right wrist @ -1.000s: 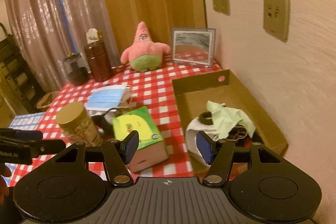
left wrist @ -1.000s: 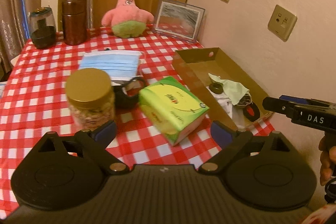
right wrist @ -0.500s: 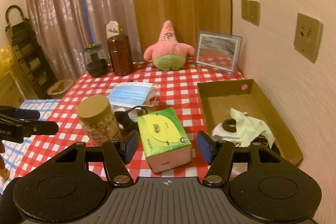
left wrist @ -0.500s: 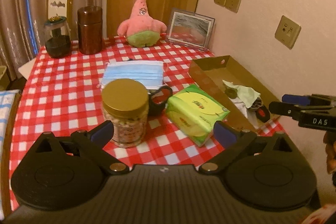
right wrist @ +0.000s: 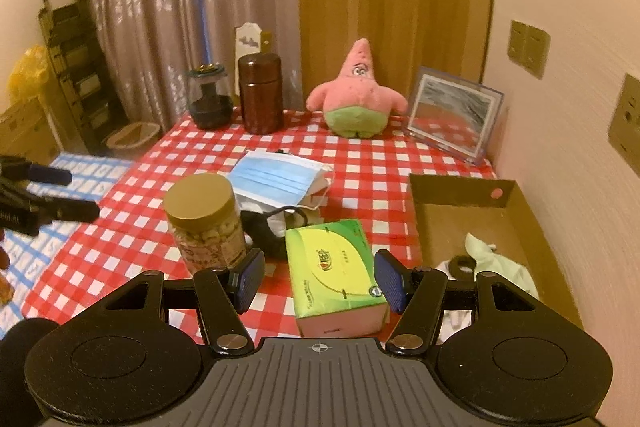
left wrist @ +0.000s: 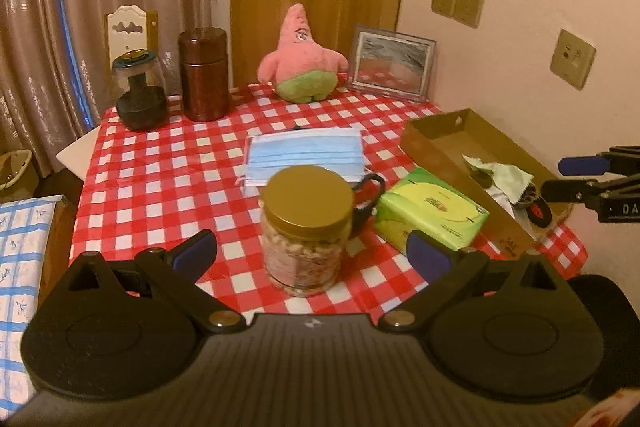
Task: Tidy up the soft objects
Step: 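Withdraw both open tools from the box back over the table, then reach the right tool to the blue face mask and grasp it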
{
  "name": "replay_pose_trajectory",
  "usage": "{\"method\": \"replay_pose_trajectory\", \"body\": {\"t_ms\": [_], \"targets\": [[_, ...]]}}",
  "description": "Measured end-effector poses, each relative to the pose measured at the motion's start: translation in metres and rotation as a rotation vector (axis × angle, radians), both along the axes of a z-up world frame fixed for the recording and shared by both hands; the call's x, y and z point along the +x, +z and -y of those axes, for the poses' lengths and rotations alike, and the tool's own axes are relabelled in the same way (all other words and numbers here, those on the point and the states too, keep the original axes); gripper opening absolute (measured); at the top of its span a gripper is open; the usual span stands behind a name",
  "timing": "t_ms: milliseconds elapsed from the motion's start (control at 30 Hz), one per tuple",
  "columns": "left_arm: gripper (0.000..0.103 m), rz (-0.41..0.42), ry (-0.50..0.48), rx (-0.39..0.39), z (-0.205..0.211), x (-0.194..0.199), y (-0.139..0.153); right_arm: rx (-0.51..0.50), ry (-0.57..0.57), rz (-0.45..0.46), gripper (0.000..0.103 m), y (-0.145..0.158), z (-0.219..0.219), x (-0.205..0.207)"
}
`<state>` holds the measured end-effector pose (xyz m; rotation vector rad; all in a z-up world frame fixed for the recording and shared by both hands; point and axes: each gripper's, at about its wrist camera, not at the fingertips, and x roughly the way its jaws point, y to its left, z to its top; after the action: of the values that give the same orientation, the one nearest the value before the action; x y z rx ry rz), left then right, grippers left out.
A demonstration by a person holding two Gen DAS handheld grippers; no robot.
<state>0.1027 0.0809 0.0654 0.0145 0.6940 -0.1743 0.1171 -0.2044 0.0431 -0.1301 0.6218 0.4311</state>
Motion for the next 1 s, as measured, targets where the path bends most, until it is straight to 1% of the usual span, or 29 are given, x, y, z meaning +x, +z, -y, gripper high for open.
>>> {"method": "replay_pose_trajectory", "body": {"t_ms": [133, 333, 600, 767, 1000], "targets": [[0.100, 0.010, -0.024, 0.064, -0.011, 0.007, -0.002, -0.034, 0.028, 0.007, 0.061, -0.002, -0.007, 0.010], [0.100, -0.027, -0.021, 0.123, -0.029, 0.023, -0.009, -0.062, 0.059, 0.005, 0.061, -0.004, -0.016, 0.029], [0.100, -0.066, -0.059, 0.155, -0.043, 0.049, -0.015, -0.116, 0.124, 0.018, 0.061, -0.006, -0.030, 0.055], [0.100, -0.082, -0.109, 0.164, -0.050, 0.067, -0.017, -0.125, 0.175, -0.005, 0.061, -0.008, -0.035, 0.079], [0.100, -0.087, -0.188, 0.220, -0.055, 0.095, -0.026, -0.205, 0.251, 0.008, 0.061, -0.011, -0.045, 0.116]]}}
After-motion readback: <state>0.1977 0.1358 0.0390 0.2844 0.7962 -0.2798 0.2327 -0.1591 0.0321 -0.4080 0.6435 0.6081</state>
